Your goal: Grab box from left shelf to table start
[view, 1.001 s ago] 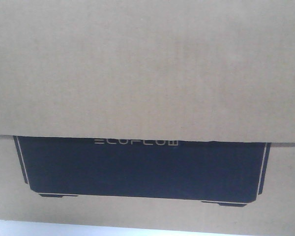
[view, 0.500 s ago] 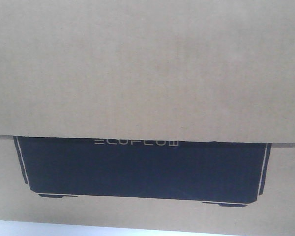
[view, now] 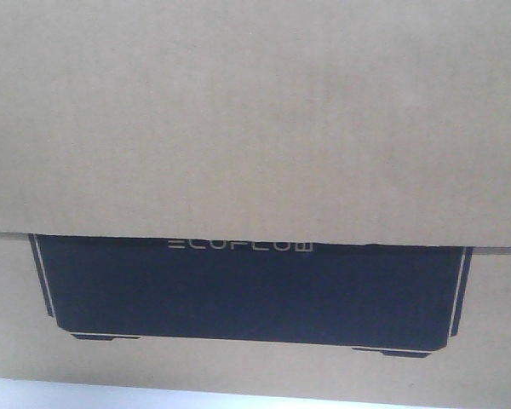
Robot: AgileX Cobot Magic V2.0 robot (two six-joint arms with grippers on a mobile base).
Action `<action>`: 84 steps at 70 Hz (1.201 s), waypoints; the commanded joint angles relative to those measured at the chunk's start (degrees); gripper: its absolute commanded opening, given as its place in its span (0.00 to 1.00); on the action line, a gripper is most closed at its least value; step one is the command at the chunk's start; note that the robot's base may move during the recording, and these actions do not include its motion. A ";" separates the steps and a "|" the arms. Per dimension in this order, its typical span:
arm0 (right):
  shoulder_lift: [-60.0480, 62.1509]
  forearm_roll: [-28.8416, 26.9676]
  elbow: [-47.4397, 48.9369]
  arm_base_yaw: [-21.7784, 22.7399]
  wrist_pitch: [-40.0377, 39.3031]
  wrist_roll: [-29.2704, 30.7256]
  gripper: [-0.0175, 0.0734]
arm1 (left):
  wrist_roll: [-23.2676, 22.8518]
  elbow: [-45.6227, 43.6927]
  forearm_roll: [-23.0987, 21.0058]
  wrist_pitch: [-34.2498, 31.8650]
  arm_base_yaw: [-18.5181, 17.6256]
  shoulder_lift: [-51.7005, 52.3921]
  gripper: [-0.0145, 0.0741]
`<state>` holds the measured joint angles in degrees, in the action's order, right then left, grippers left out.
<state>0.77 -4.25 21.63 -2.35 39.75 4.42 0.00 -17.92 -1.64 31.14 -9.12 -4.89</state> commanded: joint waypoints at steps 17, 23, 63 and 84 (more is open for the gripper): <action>-0.13 0.53 1.48 0.06 -5.42 0.09 0.25 | 2.75 15.86 -4.14 -24.86 7.49 6.31 0.05; -0.12 0.53 1.48 0.06 -5.37 0.09 0.25 | 2.75 19.59 -4.14 -30.12 7.98 6.31 0.05; -0.12 0.53 1.48 0.06 -5.37 0.09 0.25 | 2.75 19.45 -4.14 -26.21 8.10 6.31 0.05; -0.12 0.53 1.48 0.06 -5.37 0.09 0.25 | 2.75 19.45 -4.14 -26.21 8.10 6.31 0.05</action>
<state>0.77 -4.15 21.63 -2.35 39.75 4.42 2.47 1.69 -5.33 10.24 -1.25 0.66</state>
